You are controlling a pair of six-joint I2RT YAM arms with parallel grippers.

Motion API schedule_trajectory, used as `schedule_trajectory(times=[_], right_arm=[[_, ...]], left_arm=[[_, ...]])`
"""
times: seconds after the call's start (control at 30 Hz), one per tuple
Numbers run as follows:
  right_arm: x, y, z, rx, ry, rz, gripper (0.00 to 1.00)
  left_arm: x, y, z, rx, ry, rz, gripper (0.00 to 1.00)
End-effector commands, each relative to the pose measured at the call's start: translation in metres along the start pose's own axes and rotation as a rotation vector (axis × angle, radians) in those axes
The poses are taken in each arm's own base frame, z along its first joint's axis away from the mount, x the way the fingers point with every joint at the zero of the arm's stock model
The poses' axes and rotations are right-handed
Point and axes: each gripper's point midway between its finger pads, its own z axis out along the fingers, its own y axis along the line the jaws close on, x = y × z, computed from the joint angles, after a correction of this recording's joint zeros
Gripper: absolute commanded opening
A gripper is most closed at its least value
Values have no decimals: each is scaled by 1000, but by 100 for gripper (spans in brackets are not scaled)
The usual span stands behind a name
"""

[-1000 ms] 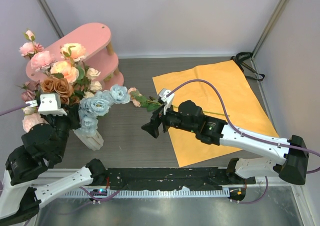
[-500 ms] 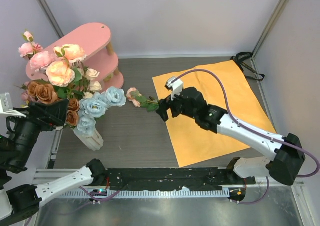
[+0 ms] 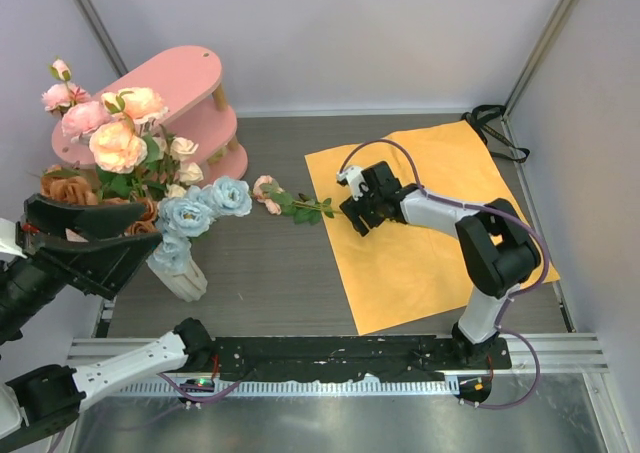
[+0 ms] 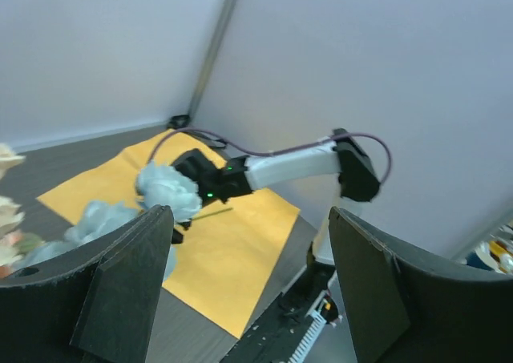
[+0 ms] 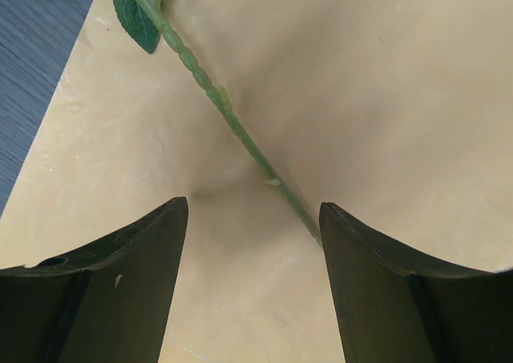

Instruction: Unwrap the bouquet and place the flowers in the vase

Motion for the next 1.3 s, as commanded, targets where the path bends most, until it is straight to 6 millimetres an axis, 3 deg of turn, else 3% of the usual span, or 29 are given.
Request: schedule_trajectory(times=[0.0, 0.23, 0.5, 0.6, 0.63, 0.73, 0.87, 1.0, 1.03, 1.1, 1.13, 1.27], right_arm=[[-35, -4, 6, -62, -81, -168, 70], [-53, 3, 18, -135, -112, -220, 65], [-47, 18, 37, -249, -51, -259, 49], [-46, 17, 42, -232, -43, -270, 38], [-46, 15, 43, -211, -43, -273, 27], [-49, 14, 43, -172, -61, -287, 15], [-68, 3, 23, -48, -124, -317, 4], [-106, -7, -23, 34, -255, -284, 1], [-121, -7, -46, 50, -317, -278, 1], [-139, -4, -74, 48, -407, -226, 1], [-149, -3, -100, 52, -473, -211, 1], [-179, 17, -166, -39, -685, -47, 1]], left_arm=[[15, -48, 24, 244, 89, 5, 82], [48, -31, 46, 177, 184, 45, 83], [68, -15, 55, 110, 244, 94, 84], [72, -13, 58, 103, 250, 100, 84], [75, -12, 60, 103, 255, 103, 84], [82, -10, 67, 97, 272, 112, 84], [86, -10, 76, 93, 285, 116, 85], [85, -12, 84, 94, 277, 116, 84], [82, -13, 86, 100, 263, 115, 84], [82, -14, 89, 99, 258, 110, 84], [79, -16, 92, 105, 247, 109, 82], [73, -21, 100, 118, 213, 89, 75]])
